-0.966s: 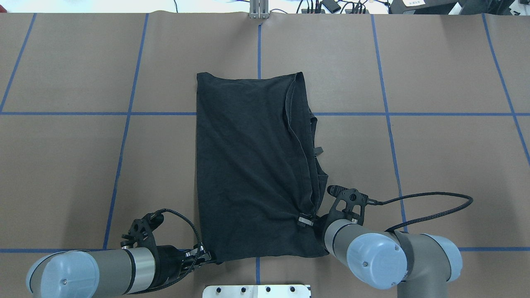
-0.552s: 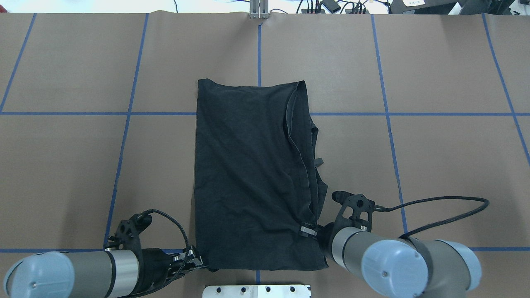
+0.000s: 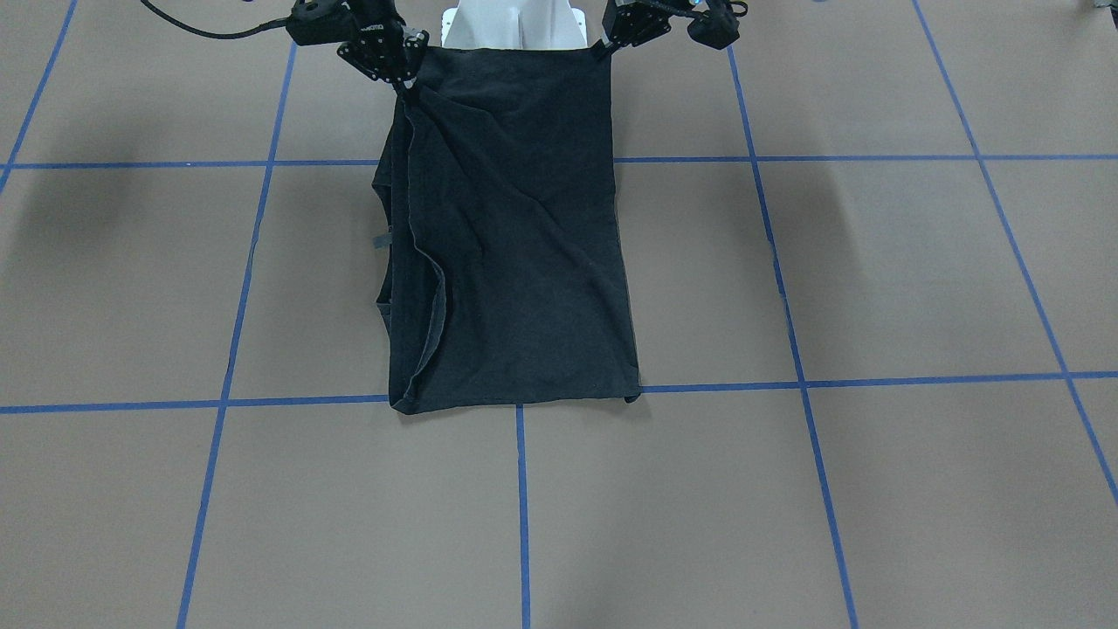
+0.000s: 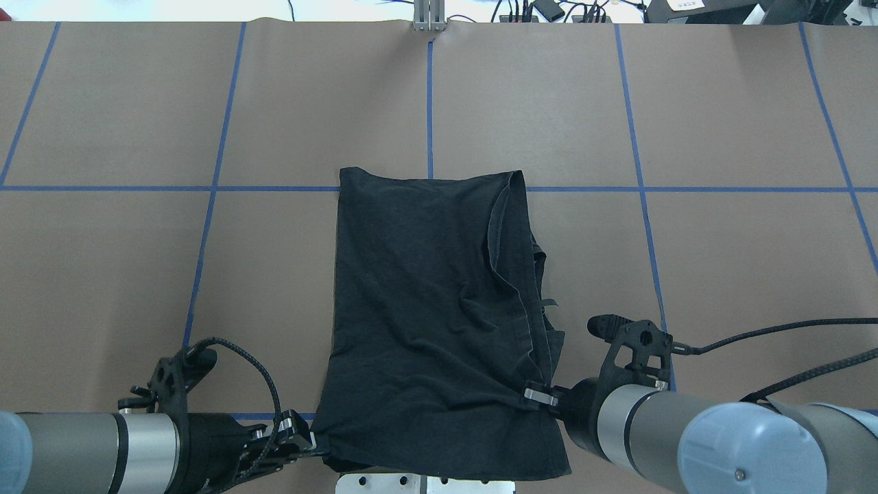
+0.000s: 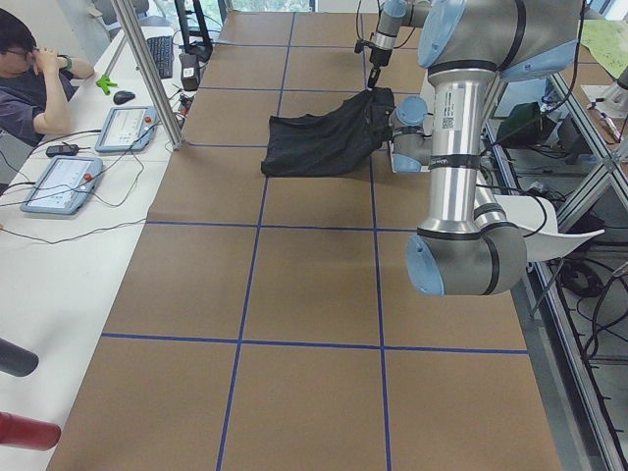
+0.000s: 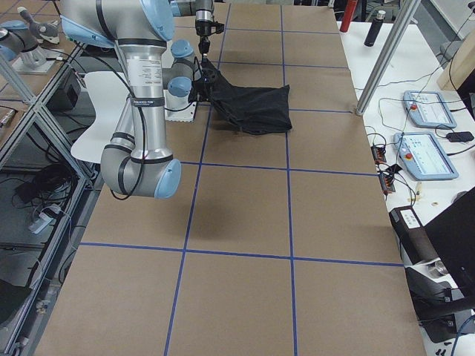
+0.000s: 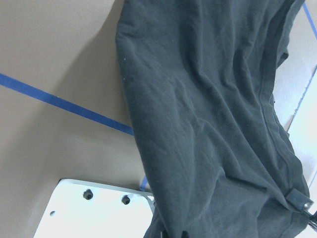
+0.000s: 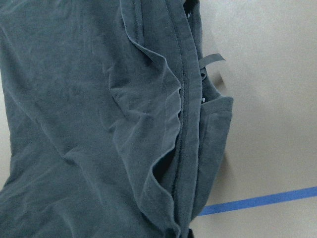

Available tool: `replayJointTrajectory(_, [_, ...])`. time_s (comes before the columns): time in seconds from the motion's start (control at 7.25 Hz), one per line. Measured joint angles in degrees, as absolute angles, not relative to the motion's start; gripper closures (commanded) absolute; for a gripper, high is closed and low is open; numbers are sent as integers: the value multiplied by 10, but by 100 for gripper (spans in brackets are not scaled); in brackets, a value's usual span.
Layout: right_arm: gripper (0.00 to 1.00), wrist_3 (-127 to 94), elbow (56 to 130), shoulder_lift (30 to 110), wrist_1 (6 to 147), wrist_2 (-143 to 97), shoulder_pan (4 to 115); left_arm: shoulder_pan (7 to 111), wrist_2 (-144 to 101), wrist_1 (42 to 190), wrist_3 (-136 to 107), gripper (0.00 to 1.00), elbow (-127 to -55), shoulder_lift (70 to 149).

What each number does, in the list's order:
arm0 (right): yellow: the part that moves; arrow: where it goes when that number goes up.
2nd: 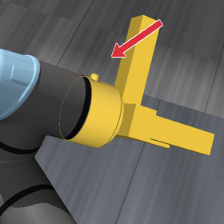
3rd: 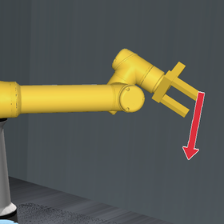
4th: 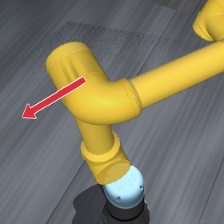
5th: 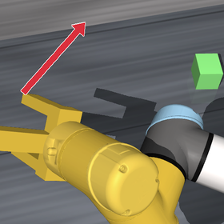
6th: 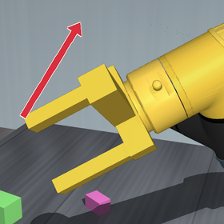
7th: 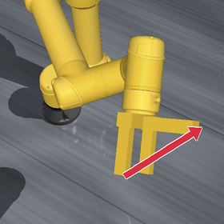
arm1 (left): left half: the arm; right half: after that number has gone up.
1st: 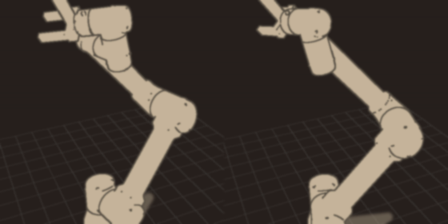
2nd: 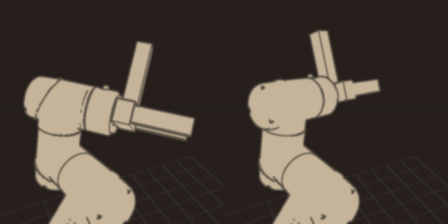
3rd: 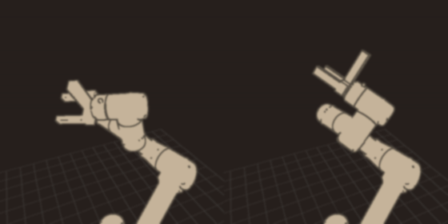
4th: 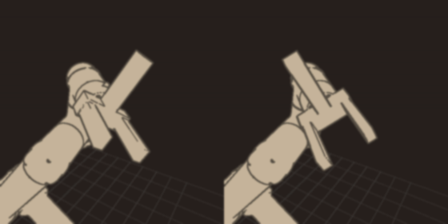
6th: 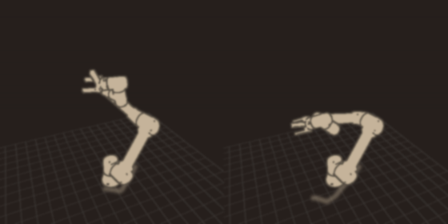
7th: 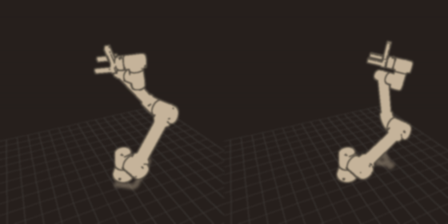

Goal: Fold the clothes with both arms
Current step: 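Lift the near edge with both grippers and carry it away from the robot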

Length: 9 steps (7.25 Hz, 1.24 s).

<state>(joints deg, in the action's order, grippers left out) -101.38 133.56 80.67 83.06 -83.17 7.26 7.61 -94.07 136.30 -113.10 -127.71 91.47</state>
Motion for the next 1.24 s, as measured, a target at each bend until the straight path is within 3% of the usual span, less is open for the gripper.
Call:
replayJointTrajectory(0.28, [100,-1011,1307,780,838,-839,115,131,-959,1313,-1076,100,-1275,953])
replayJointTrajectory(0.55, [100,-1005,1275,743,851,-874,168,197,-984,1199,-1022,100,-1257,1048])
replayJointTrajectory(1.24, [100,-960,1155,636,881,-919,261,298,-1002,1138,-915,100,-1123,1155])
